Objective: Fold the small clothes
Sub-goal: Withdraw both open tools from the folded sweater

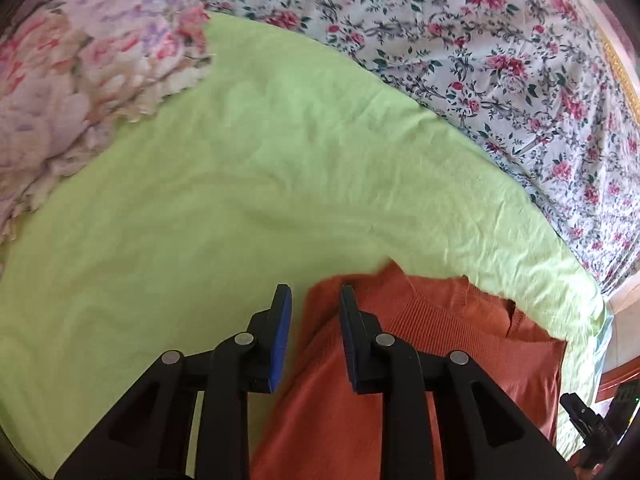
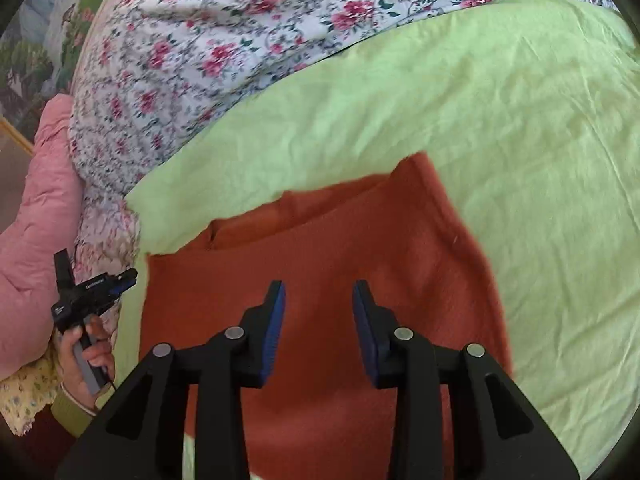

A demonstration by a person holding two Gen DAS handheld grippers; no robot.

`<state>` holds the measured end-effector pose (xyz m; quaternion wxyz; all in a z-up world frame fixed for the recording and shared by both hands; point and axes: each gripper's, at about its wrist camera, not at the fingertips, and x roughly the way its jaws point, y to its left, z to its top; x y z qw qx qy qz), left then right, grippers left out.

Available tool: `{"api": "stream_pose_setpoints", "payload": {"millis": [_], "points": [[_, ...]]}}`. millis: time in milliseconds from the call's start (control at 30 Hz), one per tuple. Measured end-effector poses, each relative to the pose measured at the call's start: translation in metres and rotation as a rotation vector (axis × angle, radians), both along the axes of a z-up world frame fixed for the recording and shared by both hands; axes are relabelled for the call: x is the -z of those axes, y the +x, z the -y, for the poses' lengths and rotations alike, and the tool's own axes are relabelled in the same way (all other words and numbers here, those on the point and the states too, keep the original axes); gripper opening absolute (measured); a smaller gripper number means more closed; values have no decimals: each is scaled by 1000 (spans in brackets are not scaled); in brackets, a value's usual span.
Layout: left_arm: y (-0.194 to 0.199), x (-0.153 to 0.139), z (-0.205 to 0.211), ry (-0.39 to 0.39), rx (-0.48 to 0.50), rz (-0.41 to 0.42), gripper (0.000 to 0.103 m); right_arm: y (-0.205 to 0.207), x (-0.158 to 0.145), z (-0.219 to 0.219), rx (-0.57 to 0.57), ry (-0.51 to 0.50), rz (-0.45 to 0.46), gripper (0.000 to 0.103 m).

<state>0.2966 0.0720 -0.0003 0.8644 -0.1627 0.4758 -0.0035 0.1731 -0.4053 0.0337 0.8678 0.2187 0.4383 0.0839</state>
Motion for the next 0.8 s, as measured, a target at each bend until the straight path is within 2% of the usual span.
{"api": "stream_pose_setpoints", "payload": {"millis": [300,467,667,800], "points": [[-81,0,-3,-32,63,-25,25,-63,9,-40,-11,48,-24,41],[-137,15,4,-63,130,-69,25,-89,17,-56,-11,48,-48,41],[-189,35,2,-94,150,-128,27,-116,20,-68,-3,40,-54,41],[-213,41,1,-120,164,-139,33,-133,21,-75,2,33,-55,41]]}}
